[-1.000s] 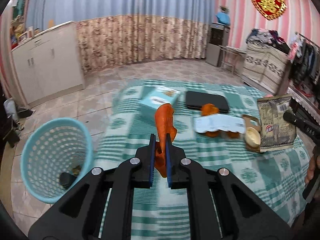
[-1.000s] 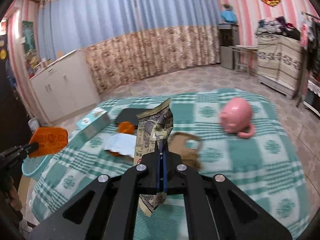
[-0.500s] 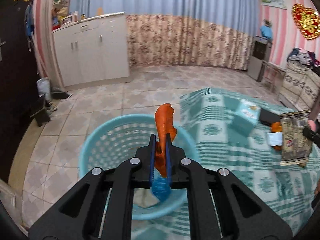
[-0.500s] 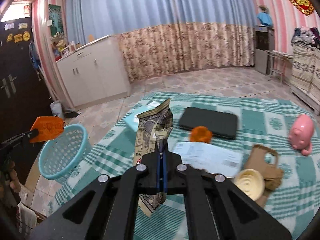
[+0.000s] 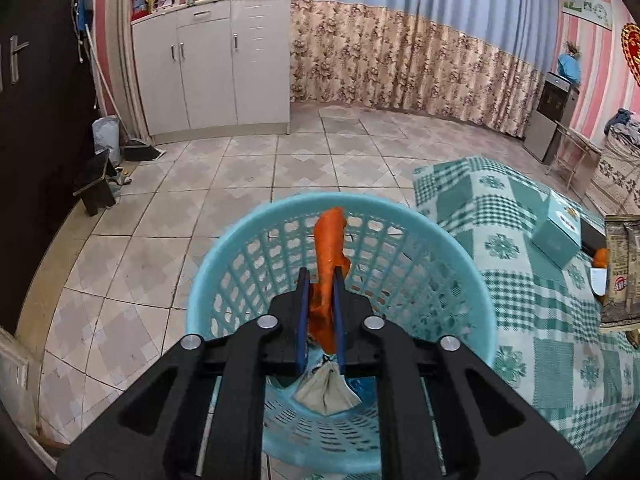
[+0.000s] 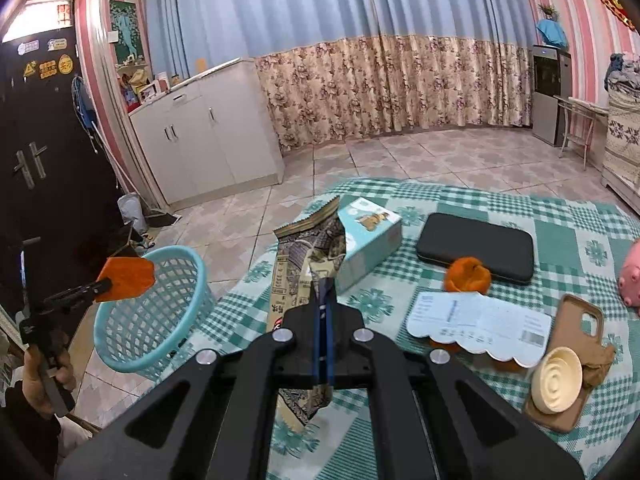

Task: Collect trash
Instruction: 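Carry the orange peel and wrapper to the blue basket and release both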

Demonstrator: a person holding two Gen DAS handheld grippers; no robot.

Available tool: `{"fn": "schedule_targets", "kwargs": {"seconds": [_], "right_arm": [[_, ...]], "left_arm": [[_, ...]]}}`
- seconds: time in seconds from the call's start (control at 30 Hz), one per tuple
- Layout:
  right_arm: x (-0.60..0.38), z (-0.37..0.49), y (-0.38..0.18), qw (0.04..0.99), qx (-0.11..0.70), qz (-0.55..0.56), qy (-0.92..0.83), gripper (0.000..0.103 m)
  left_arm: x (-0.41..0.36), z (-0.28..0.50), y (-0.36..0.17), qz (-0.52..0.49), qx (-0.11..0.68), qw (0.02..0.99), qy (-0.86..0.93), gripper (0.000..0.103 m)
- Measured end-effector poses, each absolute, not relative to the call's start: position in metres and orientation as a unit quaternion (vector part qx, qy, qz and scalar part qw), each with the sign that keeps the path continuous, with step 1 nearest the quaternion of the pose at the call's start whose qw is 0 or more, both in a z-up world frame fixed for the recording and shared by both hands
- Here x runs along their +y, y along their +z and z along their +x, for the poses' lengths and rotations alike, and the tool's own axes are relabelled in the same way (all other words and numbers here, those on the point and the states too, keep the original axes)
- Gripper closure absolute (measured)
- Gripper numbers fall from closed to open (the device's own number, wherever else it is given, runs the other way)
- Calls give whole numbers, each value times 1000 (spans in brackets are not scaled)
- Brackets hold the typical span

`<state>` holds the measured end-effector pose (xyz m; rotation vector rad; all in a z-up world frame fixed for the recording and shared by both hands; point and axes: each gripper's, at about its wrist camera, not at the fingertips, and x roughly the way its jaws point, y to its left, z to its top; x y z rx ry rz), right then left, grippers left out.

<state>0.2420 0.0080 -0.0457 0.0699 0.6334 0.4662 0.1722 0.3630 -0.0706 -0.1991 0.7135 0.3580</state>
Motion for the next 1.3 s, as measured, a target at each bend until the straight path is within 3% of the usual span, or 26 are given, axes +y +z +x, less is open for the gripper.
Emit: {"fn": "schedule_targets", "kwargs": {"seconds": [0.1, 0.23, 0.4, 0.6, 1.07, 1.1, 1.17, 1.3], "right_arm": [[23, 244, -41, 922, 306, 29, 235, 101], [42, 245, -40, 920, 305, 21, 246, 101], [76, 248, -41, 913, 308, 8, 269, 101], [138, 251, -40, 898, 309, 1, 312, 101], [240, 254, -87, 866, 351, -56, 351, 97], [241, 254, -88, 865, 352, -60, 352, 90], [242, 252, -90, 867, 347, -67, 352, 51], [239, 244, -87, 875, 329, -94, 342, 42]], "left_arm": [[370, 170, -69, -107, 339, 917, 183, 53], [376, 165, -63, -106, 328, 918, 196, 41], [385, 150, -45, -101, 298, 920, 232, 16], [392, 135, -23, -86, 270, 922, 263, 10], [403, 129, -29, -109, 271, 922, 254, 9], [406, 128, -30, -114, 272, 921, 254, 9], [408, 127, -31, -117, 272, 921, 255, 9], [409, 128, -29, -115, 273, 920, 257, 9]]}}
